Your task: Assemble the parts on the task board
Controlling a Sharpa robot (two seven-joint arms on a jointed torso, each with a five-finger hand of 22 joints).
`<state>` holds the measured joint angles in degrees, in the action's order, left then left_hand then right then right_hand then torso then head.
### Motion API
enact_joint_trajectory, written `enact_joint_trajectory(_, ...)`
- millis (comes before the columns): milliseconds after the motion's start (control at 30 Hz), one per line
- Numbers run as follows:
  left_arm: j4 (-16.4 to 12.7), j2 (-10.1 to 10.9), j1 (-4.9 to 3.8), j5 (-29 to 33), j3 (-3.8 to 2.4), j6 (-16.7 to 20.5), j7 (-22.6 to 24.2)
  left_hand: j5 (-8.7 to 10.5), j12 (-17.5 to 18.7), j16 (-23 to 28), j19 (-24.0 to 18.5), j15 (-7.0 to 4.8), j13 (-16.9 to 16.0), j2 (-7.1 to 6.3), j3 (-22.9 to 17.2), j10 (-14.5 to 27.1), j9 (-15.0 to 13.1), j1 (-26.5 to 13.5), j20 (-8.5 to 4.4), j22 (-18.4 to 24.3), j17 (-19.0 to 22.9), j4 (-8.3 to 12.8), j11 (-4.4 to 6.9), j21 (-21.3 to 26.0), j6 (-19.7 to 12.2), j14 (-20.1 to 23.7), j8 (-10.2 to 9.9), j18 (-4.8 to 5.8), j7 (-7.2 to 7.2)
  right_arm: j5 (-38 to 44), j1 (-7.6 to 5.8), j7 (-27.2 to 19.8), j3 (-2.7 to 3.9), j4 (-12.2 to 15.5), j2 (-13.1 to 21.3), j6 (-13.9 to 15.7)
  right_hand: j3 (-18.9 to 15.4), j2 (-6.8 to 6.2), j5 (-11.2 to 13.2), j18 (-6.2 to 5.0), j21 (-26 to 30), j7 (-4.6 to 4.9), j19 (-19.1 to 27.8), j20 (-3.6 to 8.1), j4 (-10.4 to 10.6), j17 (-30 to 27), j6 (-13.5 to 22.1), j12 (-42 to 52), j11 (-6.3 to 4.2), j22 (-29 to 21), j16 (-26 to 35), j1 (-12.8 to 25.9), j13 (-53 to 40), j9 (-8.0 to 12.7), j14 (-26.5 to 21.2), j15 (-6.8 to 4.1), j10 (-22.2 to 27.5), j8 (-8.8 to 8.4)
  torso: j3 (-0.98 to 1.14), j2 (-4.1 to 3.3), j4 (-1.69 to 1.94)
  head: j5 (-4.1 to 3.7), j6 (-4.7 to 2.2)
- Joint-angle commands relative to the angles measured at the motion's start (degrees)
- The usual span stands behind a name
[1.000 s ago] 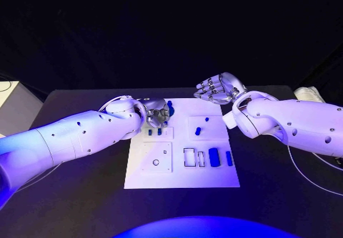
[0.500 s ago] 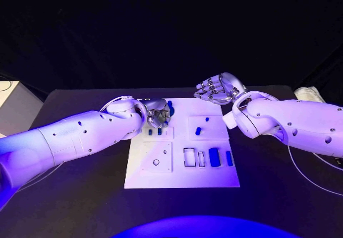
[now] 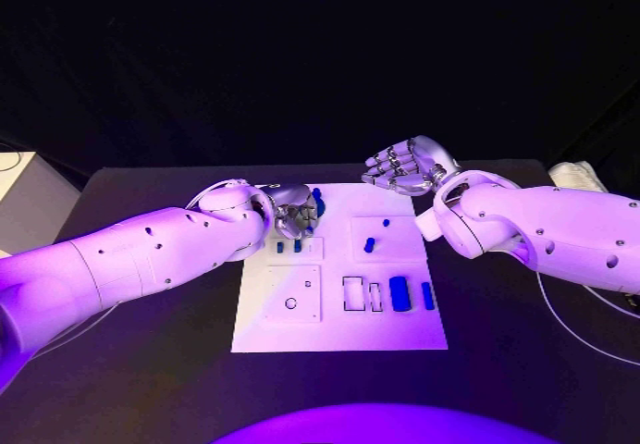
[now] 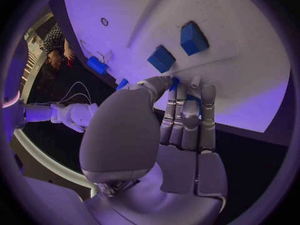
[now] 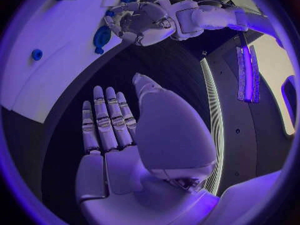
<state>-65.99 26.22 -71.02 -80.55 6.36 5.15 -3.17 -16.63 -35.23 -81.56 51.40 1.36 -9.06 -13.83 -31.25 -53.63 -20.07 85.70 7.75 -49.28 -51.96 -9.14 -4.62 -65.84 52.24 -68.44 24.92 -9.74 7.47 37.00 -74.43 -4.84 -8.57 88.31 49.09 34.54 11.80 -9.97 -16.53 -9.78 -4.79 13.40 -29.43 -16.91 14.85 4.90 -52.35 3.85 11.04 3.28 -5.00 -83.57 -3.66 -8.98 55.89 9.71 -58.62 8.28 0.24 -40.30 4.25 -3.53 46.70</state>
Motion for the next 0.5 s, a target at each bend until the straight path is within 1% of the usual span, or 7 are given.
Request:
enact_joint_trajectory(33,-0.1,-0.1,0.58,0.0,0.40,-1.2,0.0,0.26,0.6,-0.7,0.8,-0.08,0.1,0.25,-0.4,-1.3,-0.1,0.8,-0.24,-1.0,-1.2,1.0,0.00,-0.9,0.7,-1.3,-0.7,0.06,0.24,0.6,0.02,-0.4,0.02,0.1,0.0,-0.7,0.3,-0.15,-0.3,-0.27,0.3,0.09,0.4,0.16,-0.1,-0.1,-0.5,-0.2,-0.15,0.0,-0.2,0.0,0.0,0.1,-0.1,0.26,-0.4,-0.30,0.01,-0.01,0.01,0.00,-0.10)
enact_joint_trajectory(200,-0.2,0.0,0.59,0.0,0.39,0.9,0.6,0.29,1.8,-1.2,1.9,-0.17,0.4,0.54,-1.4,-3.0,-0.2,1.3,-0.41,-2.7,-2.2,2.4,-0.02,-2.4,1.4,-2.4,-1.4,0.32,0.75,0.6,0.01,-0.4,0.02,0.2,0.0,-0.7,0.3,-0.15,-0.3,-0.27,0.3,0.09,0.4,0.16,-0.1,-0.1,-0.5,-0.2,-0.15,0.0,-0.2,0.0,0.0,0.1,-0.1,0.26,-0.4,-0.30,-0.02,-0.02,0.00,0.01,-0.21)
enact_joint_trajectory(233,-0.3,0.2,0.59,0.2,0.38,1.5,1.0,0.29,2.1,-1.3,2.1,-0.18,0.4,0.57,-1.5,-3.3,-0.3,1.2,-0.42,-3.0,-2.3,2.6,-0.02,-2.7,1.6,-2.6,-1.5,0.35,0.77,0.6,0.01,-0.4,0.02,0.2,0.0,-0.8,0.3,-0.15,-0.3,-0.27,0.3,0.09,0.4,0.16,-0.1,-0.1,-0.5,-0.2,-0.15,0.0,-0.2,0.0,0.0,0.1,-0.1,0.26,-0.4,-0.30,-0.02,-0.03,0.01,0.19,-0.38)
enact_joint_trajectory(300,-0.9,0.7,0.60,1.1,0.31,2.3,1.7,0.27,2.6,-1.3,2.3,-0.19,0.5,0.63,-1.8,-3.9,-0.4,1.1,-0.47,-3.4,-2.3,2.9,-0.07,-3.0,1.9,-2.7,-1.7,0.37,0.82,0.6,0.01,-0.5,0.02,0.2,0.0,-0.8,0.3,-0.15,-0.3,-0.27,0.3,0.10,0.5,0.16,-0.1,-0.1,-0.5,-0.1,-0.15,-0.1,-0.2,0.0,0.0,0.1,-0.1,0.26,-0.5,-0.29,-0.03,-0.06,0.01,0.41,-0.47)
enact_joint_trajectory(367,-1.6,1.4,0.59,2.0,-0.03,2.7,2.1,0.25,3.1,-1.4,2.6,-0.14,0.5,0.65,-1.9,-4.2,-0.4,0.9,-0.49,-3.8,-2.5,3.1,-0.12,-3.4,2.1,-3.0,-1.9,0.45,0.89,0.6,0.01,-0.5,0.02,0.2,0.1,-0.8,0.3,-0.15,-0.3,-0.27,0.3,0.10,0.5,0.16,-0.1,-0.1,-0.5,-0.1,-0.15,-0.1,-0.2,0.0,0.0,0.1,-0.1,0.26,-0.5,-0.29,-0.03,-0.07,0.02,0.45,-0.43)
enact_joint_trajectory(433,-2.5,2.2,0.56,3.2,-0.61,2.9,2.5,0.22,3.6,-1.6,3.4,-0.09,0.6,0.62,-2.0,-4.5,-0.4,0.6,-0.51,-4.6,-3.3,3.3,-0.19,-4.0,2.2,-3.6,-2.1,0.64,1.00,0.6,0.01,-0.5,0.02,0.2,0.2,-0.8,0.3,-0.15,-0.3,-0.27,0.3,0.10,0.5,0.16,-0.1,-0.1,-0.5,-0.1,-0.15,-0.1,-0.2,0.0,0.0,0.1,-0.1,0.26,-0.5,-0.29,-0.03,0.02,0.02,0.44,-0.29)
enact_joint_trajectory(500,-3.0,2.8,0.54,3.8,-0.98,2.9,2.6,0.23,3.9,-1.7,3.7,-0.06,0.6,0.62,-2.1,-4.9,-0.5,0.3,-0.51,-5.1,-3.6,3.4,-0.20,-4.3,2.5,-3.9,-2.3,0.73,1.02,0.6,0.01,-0.5,0.02,0.3,0.2,-0.8,0.4,-0.14,-0.3,-0.27,0.4,0.12,0.6,0.16,-0.1,-0.1,-0.5,-0.1,-0.15,-0.1,-0.2,0.1,0.0,0.1,-0.1,0.26,-0.5,-0.27,0.01,0.10,0.01,0.43,-0.26)
